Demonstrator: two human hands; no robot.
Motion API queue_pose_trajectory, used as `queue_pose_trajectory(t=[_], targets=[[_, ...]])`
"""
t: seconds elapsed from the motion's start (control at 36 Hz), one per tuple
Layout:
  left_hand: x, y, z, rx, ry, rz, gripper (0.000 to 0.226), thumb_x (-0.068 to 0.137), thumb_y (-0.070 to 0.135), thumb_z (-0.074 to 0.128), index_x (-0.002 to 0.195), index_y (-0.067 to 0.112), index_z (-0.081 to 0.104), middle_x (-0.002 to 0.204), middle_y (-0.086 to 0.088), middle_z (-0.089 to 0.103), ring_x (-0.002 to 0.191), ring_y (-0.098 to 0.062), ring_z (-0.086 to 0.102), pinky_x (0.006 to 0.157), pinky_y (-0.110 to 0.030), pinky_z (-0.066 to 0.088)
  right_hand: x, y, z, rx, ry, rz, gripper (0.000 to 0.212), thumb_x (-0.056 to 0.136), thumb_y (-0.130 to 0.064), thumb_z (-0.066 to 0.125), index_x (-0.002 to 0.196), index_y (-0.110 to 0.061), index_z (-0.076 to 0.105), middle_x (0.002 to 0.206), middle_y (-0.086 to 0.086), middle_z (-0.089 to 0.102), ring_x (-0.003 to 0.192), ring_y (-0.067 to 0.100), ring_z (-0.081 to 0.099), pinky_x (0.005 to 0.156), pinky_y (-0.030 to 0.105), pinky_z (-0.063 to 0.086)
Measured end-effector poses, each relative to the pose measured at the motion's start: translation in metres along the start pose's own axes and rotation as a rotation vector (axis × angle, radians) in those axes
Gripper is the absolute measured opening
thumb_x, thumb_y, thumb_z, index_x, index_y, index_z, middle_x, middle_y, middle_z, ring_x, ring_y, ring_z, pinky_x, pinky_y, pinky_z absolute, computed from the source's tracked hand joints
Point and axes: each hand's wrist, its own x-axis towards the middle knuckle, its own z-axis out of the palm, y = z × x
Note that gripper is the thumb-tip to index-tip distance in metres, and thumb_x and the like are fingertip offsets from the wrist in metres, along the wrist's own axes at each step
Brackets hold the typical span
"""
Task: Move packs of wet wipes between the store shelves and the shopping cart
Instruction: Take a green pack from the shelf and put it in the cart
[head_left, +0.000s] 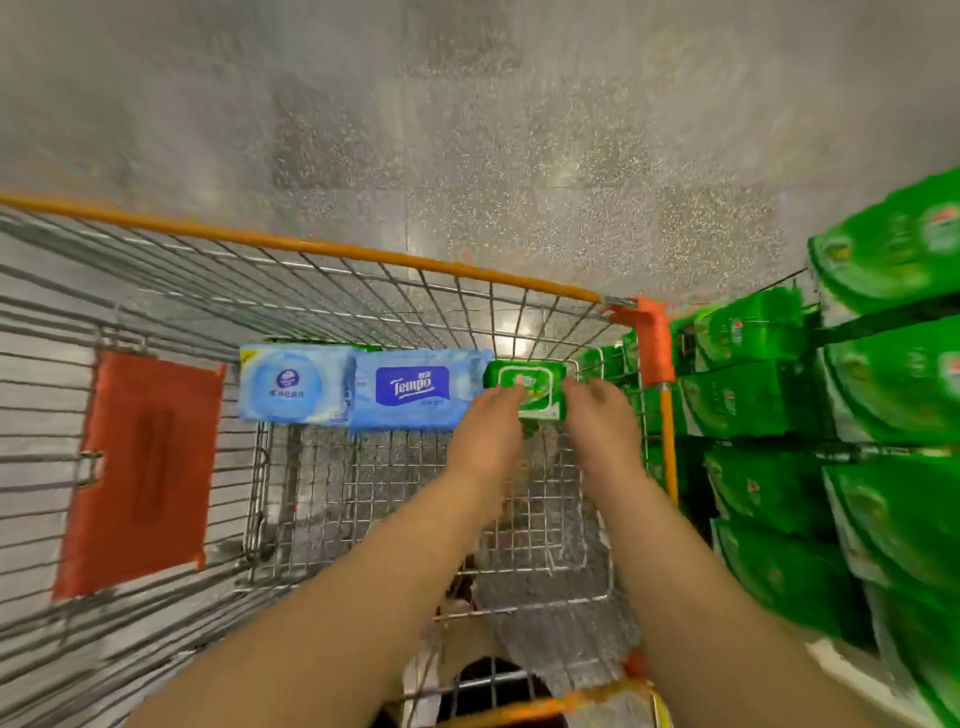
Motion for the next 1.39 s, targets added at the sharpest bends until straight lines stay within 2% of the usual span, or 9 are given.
queue_pose_trajectory(t=[0.08, 0.19, 0.28, 0.36, 0.47, 0.56, 0.64, 0.94, 1.39], targets=[[-0.028, 0.02, -0.013, 0.203, -0.002, 0.107, 0.03, 0.106, 0.032, 0.044, 0.084, 0.021, 0.06, 0.09, 0.0, 0.059, 0.079, -0.013, 0.054, 0.081, -0.034, 0.048, -0.025, -0.019, -0.014, -0.105, -0.043, -0.078, 0.058, 0.096, -0.044, 0.053, 0.142, -0.008, 0.05, 0.143, 0.012, 0.056, 0.124, 0.027, 0.055, 0.089, 0.03, 0.037], [-0.07, 0.047, -0.036, 0.435, 0.041, 0.303, 0.051, 0.089, 0.057, 0.041, 0.121, 0.025, 0.064, 0.126, 0.002, 0.06, 0.106, -0.018, 0.052, 0.091, -0.033, 0.039, -0.057, -0.051, -0.047, -0.255, -0.071, -0.216, 0.065, 0.097, -0.047, 0.053, 0.154, -0.02, 0.037, 0.152, 0.009, 0.048, 0.134, 0.031, 0.051, 0.106, 0.036, 0.04], [-0.101, 0.065, -0.056, 0.564, 0.112, 0.411, 0.071, 0.083, 0.066, 0.048, 0.144, 0.03, 0.053, 0.153, 0.003, 0.047, 0.136, -0.019, 0.046, 0.101, -0.029, 0.035, -0.076, -0.071, -0.074, -0.356, -0.073, -0.387, 0.06, 0.099, -0.042, 0.055, 0.152, -0.021, 0.038, 0.151, 0.006, 0.047, 0.128, 0.027, 0.053, 0.101, 0.03, 0.039], [-0.13, 0.083, -0.075, 0.733, 0.212, 0.567, 0.068, 0.091, 0.062, 0.058, 0.149, 0.028, 0.049, 0.155, 0.0, 0.048, 0.141, -0.023, 0.044, 0.114, -0.038, 0.036, -0.093, -0.089, -0.098, -0.452, -0.042, -0.528, 0.059, 0.099, -0.041, 0.055, 0.152, -0.021, 0.04, 0.152, 0.005, 0.049, 0.133, 0.025, 0.051, 0.11, 0.034, 0.039], [-0.169, 0.106, -0.095, 0.921, 0.281, 0.702, 0.075, 0.088, 0.071, 0.055, 0.149, 0.03, 0.046, 0.157, 0.003, 0.044, 0.143, -0.023, 0.04, 0.117, -0.043, 0.035, -0.118, -0.114, -0.123, -0.66, -0.036, -0.723, 0.061, 0.101, -0.043, 0.05, 0.157, -0.028, 0.031, 0.165, -0.002, 0.028, 0.154, 0.025, 0.02, 0.126, 0.045, 0.018], [-0.199, 0.118, -0.106, 0.977, 0.316, 0.8, 0.076, 0.087, 0.071, 0.057, 0.151, 0.031, 0.045, 0.158, 0.003, 0.043, 0.143, -0.022, 0.04, 0.115, -0.041, 0.036, -0.141, -0.131, -0.138, -0.676, -0.02, -0.789, 0.061, 0.102, -0.046, 0.048, 0.158, -0.03, 0.029, 0.167, -0.006, 0.022, 0.156, 0.022, 0.011, 0.127, 0.046, 0.009], [-0.225, 0.126, -0.113, 1.025, 0.33, 0.867, 0.078, 0.086, 0.072, 0.057, 0.153, 0.036, 0.041, 0.158, 0.006, 0.042, 0.143, -0.02, 0.04, 0.113, -0.042, 0.038, -0.166, -0.142, -0.151, -0.654, -0.003, -0.817, 0.063, 0.102, -0.047, 0.047, 0.159, -0.031, 0.026, 0.168, -0.007, 0.017, 0.156, 0.017, 0.007, 0.127, 0.04, 0.004], [-0.288, 0.139, -0.141, 1.187, 0.35, 1.069, 0.078, 0.087, 0.073, 0.054, 0.155, 0.039, 0.034, 0.162, 0.012, 0.032, 0.148, -0.017, 0.03, 0.112, -0.044, 0.036, -0.252, -0.146, -0.176, -0.654, 0.171, -0.821, 0.064, 0.1, -0.046, 0.051, 0.157, -0.023, 0.033, 0.165, 0.002, 0.029, 0.153, 0.019, 0.022, 0.125, 0.034, 0.016], [-0.347, 0.108, -0.144, 1.162, 0.063, 1.33, 0.074, 0.085, 0.073, 0.056, 0.151, 0.045, 0.035, 0.157, 0.009, 0.041, 0.143, -0.018, 0.038, 0.109, -0.047, 0.042, -0.382, -0.084, -0.205, -0.627, 0.462, -0.637, 0.07, 0.1, -0.047, 0.053, 0.159, -0.018, 0.029, 0.165, 0.003, 0.03, 0.15, 0.02, 0.031, 0.123, 0.032, 0.024]])
